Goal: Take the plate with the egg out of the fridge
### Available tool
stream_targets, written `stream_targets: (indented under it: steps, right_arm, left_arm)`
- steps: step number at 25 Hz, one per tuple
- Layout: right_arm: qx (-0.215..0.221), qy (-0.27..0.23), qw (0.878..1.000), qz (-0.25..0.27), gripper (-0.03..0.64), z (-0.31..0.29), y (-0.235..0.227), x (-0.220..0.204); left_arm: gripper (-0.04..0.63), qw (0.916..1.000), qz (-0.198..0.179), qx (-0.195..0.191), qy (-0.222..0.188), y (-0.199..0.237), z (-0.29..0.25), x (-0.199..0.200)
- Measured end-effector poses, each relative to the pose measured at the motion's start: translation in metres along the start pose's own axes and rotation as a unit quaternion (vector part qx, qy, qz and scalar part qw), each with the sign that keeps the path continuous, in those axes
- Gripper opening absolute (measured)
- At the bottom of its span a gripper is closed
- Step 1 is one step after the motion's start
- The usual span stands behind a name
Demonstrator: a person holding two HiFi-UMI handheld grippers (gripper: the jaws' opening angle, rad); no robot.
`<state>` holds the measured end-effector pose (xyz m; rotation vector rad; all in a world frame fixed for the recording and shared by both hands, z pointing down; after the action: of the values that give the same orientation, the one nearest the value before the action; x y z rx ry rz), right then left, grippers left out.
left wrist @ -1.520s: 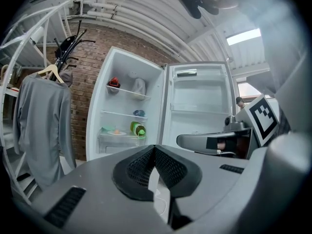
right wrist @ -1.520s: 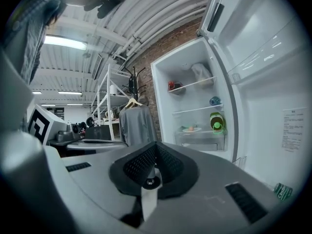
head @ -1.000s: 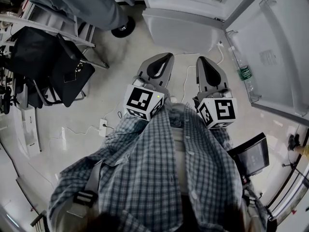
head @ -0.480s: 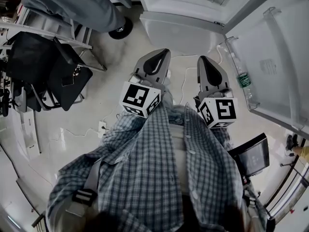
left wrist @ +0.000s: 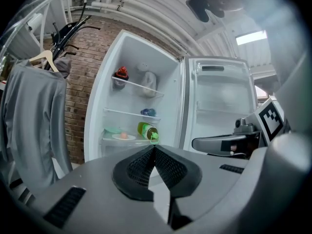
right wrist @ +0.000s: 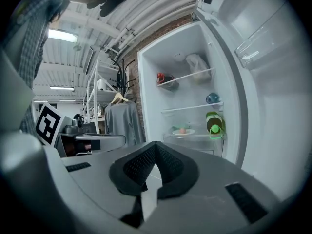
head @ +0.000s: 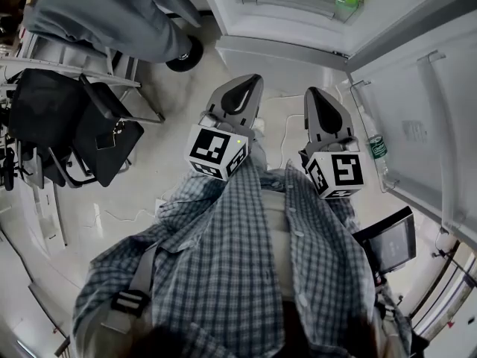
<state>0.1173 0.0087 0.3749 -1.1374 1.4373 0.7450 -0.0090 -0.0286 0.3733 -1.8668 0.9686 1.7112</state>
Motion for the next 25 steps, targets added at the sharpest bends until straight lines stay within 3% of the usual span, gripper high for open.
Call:
stream_targets:
  steps: [8, 25]
  right_arm:
    - [-0.006, -0.011, 1.0, 0.014, 0.005, -0.061, -0.012, 0.026]
    - [-0.049, -0.001, 0.998, 0.025, 0.005, -0.148, -0.034, 0.041]
  left_arm:
    - [0.006, 0.9997, 0.007, -0.021, -0.012, 0.046, -0.047, 0.021]
    - [0.006, 0.9974, 0.003, -0.072, -0.005, 0.096, -0.109, 0.033]
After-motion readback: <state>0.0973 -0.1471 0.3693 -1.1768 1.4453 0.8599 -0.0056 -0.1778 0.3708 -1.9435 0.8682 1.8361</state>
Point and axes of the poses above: the fingertips, and each gripper's own axes: z backward along the fingers, y to its left, x out of its top, the point moved 3 cm from there along z, backward along the fingers, and after that the axes turned 1 degree about -y, right-handed, at the moved point
